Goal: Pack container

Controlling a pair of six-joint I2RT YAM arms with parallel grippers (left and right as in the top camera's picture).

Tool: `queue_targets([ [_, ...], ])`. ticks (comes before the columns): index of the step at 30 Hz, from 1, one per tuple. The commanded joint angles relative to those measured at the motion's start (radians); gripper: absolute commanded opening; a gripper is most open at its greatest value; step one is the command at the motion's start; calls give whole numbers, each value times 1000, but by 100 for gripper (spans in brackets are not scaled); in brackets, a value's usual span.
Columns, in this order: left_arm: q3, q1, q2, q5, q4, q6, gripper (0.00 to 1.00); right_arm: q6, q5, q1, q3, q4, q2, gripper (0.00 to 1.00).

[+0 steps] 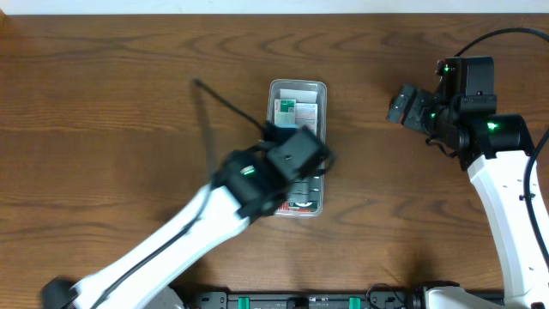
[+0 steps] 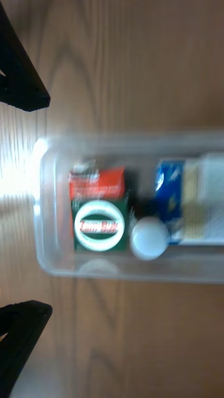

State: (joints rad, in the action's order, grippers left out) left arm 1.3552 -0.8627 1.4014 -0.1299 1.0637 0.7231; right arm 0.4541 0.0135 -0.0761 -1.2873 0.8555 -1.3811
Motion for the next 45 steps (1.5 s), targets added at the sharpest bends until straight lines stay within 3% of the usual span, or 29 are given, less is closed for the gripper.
queue_targets([
  [1, 32, 28, -130, -201, 42, -62, 98, -10, -6, 4, -6, 2, 0, 99],
  [7, 32, 41, -406, -535, 104, -192, 98, -11, -6, 4, -6, 2, 0, 99],
  [11, 32, 41, -575, -646, 94, -283, 98, -10, -6, 4, -6, 2, 0, 99],
  [21, 32, 41, -796, -633, 107, -285, 98, -11, -6, 4, -6, 2, 0, 99],
  [33, -8, 51, -817, -619, 227, -318, 98, -11, -6, 4, -6, 2, 0, 99],
  [40, -124, 288, -830, -569, 216, -331, 98, -10, -6, 4, -6, 2, 0, 99],
  [45, -251, 494, -885, -448, 77, -374, 98, -11, -6, 4, -6, 2, 0, 99],
])
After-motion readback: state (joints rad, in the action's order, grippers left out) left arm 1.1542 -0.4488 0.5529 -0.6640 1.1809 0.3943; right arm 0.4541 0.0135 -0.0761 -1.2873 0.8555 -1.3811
